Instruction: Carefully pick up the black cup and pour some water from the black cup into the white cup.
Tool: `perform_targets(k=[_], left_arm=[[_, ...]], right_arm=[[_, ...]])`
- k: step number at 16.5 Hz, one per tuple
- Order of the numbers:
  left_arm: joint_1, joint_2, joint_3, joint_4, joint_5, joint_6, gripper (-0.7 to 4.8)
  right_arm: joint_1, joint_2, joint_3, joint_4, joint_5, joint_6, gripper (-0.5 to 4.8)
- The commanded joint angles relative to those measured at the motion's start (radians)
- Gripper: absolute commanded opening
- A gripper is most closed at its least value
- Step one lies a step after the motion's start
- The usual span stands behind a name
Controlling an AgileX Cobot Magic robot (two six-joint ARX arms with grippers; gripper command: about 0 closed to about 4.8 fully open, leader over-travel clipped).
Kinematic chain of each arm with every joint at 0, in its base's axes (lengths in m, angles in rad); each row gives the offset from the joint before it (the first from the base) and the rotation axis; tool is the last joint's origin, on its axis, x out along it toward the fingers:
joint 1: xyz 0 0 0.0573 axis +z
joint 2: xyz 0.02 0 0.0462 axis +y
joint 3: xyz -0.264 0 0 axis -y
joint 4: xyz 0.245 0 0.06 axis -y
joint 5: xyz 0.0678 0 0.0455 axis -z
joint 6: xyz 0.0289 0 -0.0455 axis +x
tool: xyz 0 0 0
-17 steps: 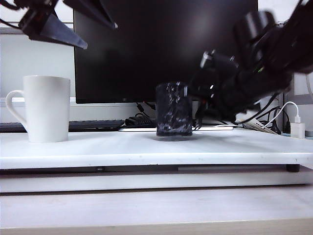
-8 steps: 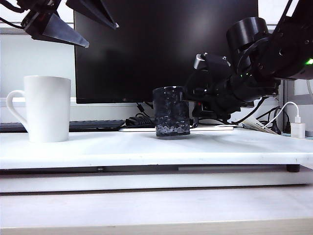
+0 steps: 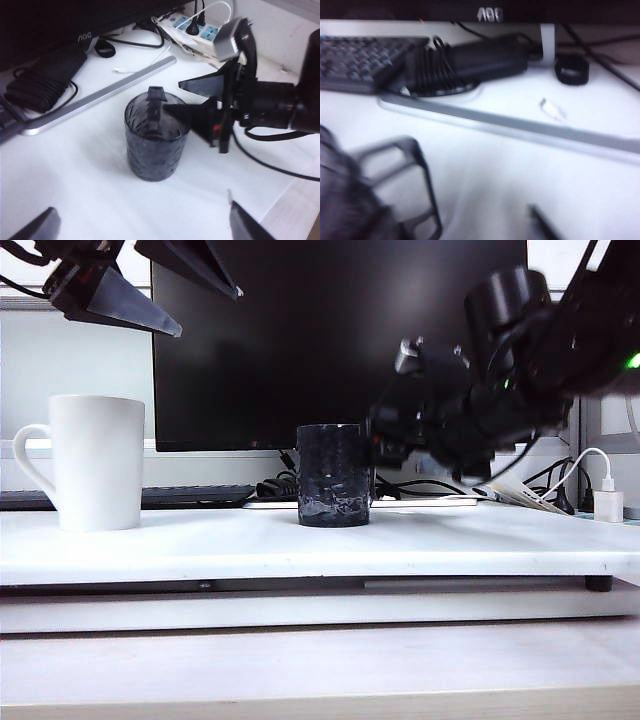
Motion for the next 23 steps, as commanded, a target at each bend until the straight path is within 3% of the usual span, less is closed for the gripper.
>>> perform_targets(k=[1,3,5,7,8,10,11,13,14,16,20,21,22,23], left_arm=[[0.002,-0.128,0.004,0.022,-0.044,0.004,4.79],[0.002,-0.291,0.004,0.013,-0.155,0.006,4.79],[0.002,-0.503,0.004,-0.032,-0.361,0.049,4.79],[0.002,-0.650,0.003,-0.155,-0.475,0.040,4.79],[0.002,-0.811,0.003,-0.295,-0.493,0.023,4.79],[0.001,-0.958,0.003,-0.374,-0.486,-0.048,4.79],[0.001,-1.056,0.003,-0.449,-0.486,-0.142,4.79],[0.001,-1.125,0.002,-0.599,-0.485,-0.182,4.79],[0.002,-1.128,-0.005,-0.689,-0.472,-0.190,4.79],[0.002,-1.124,-0.113,-0.629,-0.397,-0.235,4.79],[0.001,-1.117,-0.447,-0.245,-0.329,-0.257,4.79],[0.001,-1.117,-0.523,-0.160,-0.329,-0.290,4.79],[0.001,-1.117,-0.672,-0.010,-0.316,-0.380,4.79],[0.001,-1.117,-0.736,0.037,-0.306,-0.407,4.79]], right_arm=[[0.000,-0.188,-0.014,-0.076,0.002,-0.003,3.28],[0.000,-0.444,-0.015,-0.143,0.002,-0.053,3.28],[0.000,-0.739,-0.014,-0.232,0.006,-0.123,3.28],[0.000,-0.989,-0.014,-0.519,0.029,-0.134,3.25],[0.000,-1.220,-0.015,-0.811,0.034,-0.139,3.23],[0.002,-1.429,-0.015,-1.044,0.072,-0.121,3.23],[0.002,-1.585,-0.017,-1.207,0.045,-0.069,3.24],[0.002,-1.729,-0.050,-1.350,0.024,-0.037,3.01],[0.003,-1.764,-0.099,-1.365,0.013,0.003,2.95],[0.000,-1.728,-0.202,-1.299,-0.112,0.035,2.95],[0.001,-1.648,-0.497,-0.871,-0.147,0.034,2.95],[0.001,-1.629,-0.566,-0.772,-0.146,0.033,2.95],[0.001,-1.599,-0.691,-0.631,-0.112,0.033,2.95],[0.000,-1.593,-0.741,-0.612,-0.079,0.033,2.93]])
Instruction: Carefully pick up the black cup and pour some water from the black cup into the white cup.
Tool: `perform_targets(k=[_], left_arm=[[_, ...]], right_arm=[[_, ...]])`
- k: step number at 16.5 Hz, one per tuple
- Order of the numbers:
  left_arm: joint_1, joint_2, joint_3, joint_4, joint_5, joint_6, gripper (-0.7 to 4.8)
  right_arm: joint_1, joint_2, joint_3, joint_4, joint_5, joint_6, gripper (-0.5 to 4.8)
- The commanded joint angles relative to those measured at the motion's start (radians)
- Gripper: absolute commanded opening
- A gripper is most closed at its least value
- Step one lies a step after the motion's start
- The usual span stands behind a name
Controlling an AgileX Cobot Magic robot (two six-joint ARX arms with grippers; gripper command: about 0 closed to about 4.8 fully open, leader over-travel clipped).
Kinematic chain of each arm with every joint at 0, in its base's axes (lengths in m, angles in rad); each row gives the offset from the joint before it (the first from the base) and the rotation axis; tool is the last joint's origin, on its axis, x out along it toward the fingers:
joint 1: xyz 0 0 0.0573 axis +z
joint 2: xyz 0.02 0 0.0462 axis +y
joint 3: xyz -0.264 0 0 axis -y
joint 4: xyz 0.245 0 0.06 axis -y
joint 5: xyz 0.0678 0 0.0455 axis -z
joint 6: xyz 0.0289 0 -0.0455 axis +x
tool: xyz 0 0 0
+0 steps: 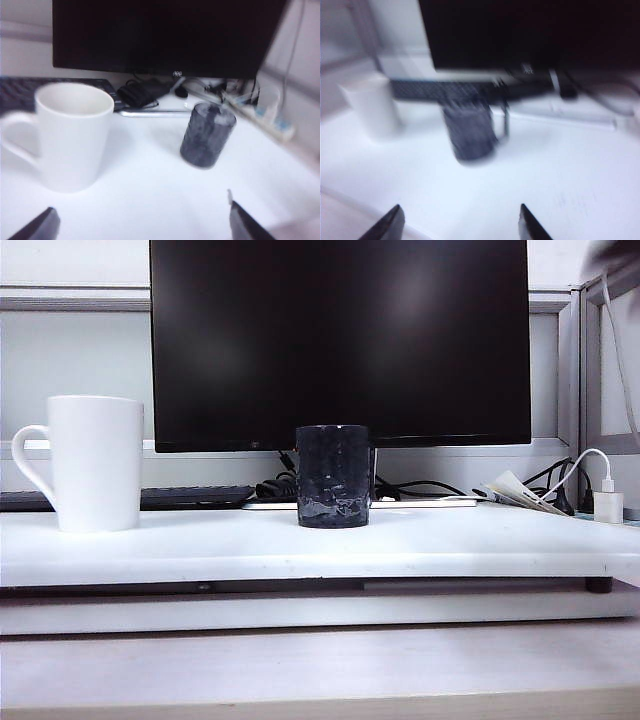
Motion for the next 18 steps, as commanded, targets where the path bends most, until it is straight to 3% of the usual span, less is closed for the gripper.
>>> perform_targets(k=[1,2,3,4,5,6,7,8,10,18], left_arm=[[-0.001,-0.003,-0.154,0.166,0.023,-0.090,4.79],[-0.001,-0.003,-0.196,0.164,0.022,-0.089,4.79],[-0.001,-0.003,-0.228,0.166,0.021,-0.090,4.79],[-0.001,-0.003,-0.247,0.146,0.020,-0.089,4.79],[-0.001,-0.002,-0.247,0.124,-0.001,-0.072,2.89],[-0.001,-0.004,-0.247,0.125,-0.009,-0.056,0.63],[-0.001,-0.004,-0.247,0.130,-0.029,-0.029,0.05],[-0.001,-0.004,-0.247,0.131,-0.055,0.008,-0.06],[-0.001,-0.004,-0.247,0.127,-0.100,-0.008,-0.05],[-0.001,-0.004,-0.247,0.127,-0.090,-0.003,-0.05]], right_arm=[[0.001,0.010,-0.121,0.126,0.095,0.003,2.93],[0.001,0.008,-0.153,0.123,0.127,0.003,2.92],[-0.001,0.010,-0.152,0.053,0.175,0.000,2.58],[0.000,0.019,-0.152,0.023,0.200,-0.001,1.54],[-0.001,0.023,-0.152,0.007,0.209,-0.001,0.18],[0.000,0.023,-0.152,0.004,0.208,-0.001,0.01],[0.000,0.023,-0.152,0.004,0.209,-0.003,-0.01],[0.000,0.023,-0.152,0.002,0.208,-0.004,-0.01],[0.001,0.022,-0.152,-0.021,0.209,-0.004,0.03],[0.002,0.022,-0.152,-0.030,0.206,-0.004,0.03]])
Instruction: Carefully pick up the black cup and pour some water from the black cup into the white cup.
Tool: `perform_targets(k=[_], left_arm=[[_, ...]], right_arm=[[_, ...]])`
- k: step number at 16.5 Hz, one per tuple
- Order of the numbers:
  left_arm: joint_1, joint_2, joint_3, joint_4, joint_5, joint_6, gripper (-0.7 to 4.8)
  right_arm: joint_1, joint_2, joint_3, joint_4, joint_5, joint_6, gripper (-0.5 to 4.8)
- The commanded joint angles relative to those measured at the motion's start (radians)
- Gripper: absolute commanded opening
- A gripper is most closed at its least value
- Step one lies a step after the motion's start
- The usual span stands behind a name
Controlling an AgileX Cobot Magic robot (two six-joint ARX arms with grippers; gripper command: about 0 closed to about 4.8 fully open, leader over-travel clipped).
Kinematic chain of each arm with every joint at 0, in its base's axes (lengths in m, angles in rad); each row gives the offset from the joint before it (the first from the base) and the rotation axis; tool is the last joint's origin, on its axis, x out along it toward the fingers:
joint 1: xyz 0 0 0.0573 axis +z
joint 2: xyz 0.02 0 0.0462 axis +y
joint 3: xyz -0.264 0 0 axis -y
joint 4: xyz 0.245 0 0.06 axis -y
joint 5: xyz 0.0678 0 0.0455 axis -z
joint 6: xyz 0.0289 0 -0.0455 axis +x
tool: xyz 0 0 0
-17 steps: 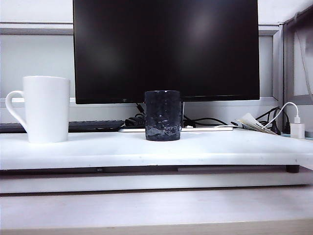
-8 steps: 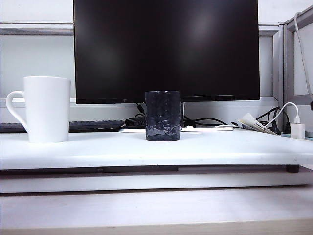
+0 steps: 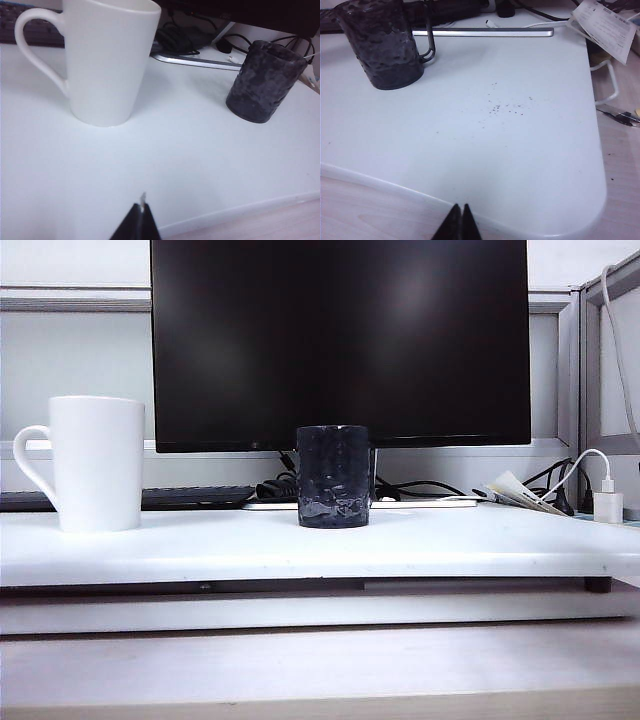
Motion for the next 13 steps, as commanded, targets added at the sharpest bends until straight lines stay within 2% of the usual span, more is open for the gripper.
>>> perform_targets(k=[1,4,9,13], left_arm=[[-0.001,0.001,0.001,0.012,0.004,0.008,-0.05],[0.021,-0.002,0.002,0.011,0.007,0.008,-0.05],[0.235,-0.010,0.002,0.003,0.029,0.008,-0.05],[0.386,-0.010,0.001,0.004,0.025,0.008,-0.05]], right_arm=[[0.002,-0.005,-0.004,0.013,-0.001,0.000,0.04],[-0.010,-0.083,-0.004,0.007,-0.006,0.000,0.03],[-0.133,-0.187,-0.004,0.072,-0.006,0.000,0.03],[-0.285,-0.187,-0.004,0.069,-0.006,0.000,0.03]])
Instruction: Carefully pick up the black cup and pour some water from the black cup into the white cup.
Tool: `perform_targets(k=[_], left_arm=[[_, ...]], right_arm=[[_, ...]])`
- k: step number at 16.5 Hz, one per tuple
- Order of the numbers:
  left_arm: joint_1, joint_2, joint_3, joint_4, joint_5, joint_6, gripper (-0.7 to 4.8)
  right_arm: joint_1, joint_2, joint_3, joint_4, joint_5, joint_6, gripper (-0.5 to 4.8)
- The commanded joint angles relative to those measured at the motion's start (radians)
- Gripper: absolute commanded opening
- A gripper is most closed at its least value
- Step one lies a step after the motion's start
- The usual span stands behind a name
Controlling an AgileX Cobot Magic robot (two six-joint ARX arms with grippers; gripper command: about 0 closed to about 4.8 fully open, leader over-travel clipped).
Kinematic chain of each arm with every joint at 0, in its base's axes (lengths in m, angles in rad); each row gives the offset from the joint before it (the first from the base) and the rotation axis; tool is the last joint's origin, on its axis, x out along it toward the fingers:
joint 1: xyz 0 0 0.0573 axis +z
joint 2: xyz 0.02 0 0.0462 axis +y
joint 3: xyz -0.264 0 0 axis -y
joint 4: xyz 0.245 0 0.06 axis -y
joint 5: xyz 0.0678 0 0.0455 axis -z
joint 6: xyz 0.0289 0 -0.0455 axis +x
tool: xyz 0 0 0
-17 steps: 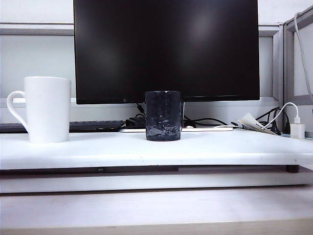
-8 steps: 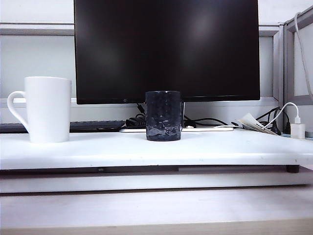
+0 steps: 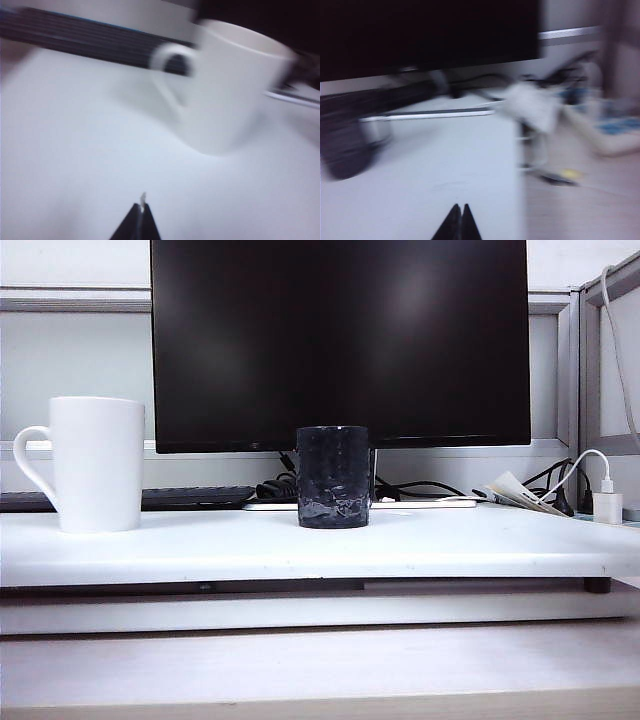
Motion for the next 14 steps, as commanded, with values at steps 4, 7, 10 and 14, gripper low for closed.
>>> perform_targets(k=[4,7,10,14], left_arm=[[0.066,0.000,0.001,0.008,0.001,0.005,-0.05],[0.065,0.000,0.001,0.008,0.001,0.005,-0.05],[0.063,0.000,0.001,0.008,0.001,0.005,-0.05],[0.063,0.000,0.001,0.008,0.001,0.005,-0.05]], right_arm=[[-0.226,0.000,-0.004,0.015,0.003,0.001,0.03],[-0.243,0.000,-0.004,0.015,0.012,0.001,0.03],[-0.222,0.000,-0.004,0.015,0.009,0.001,0.04],[-0.223,0.000,-0.004,0.015,0.005,0.001,0.03]])
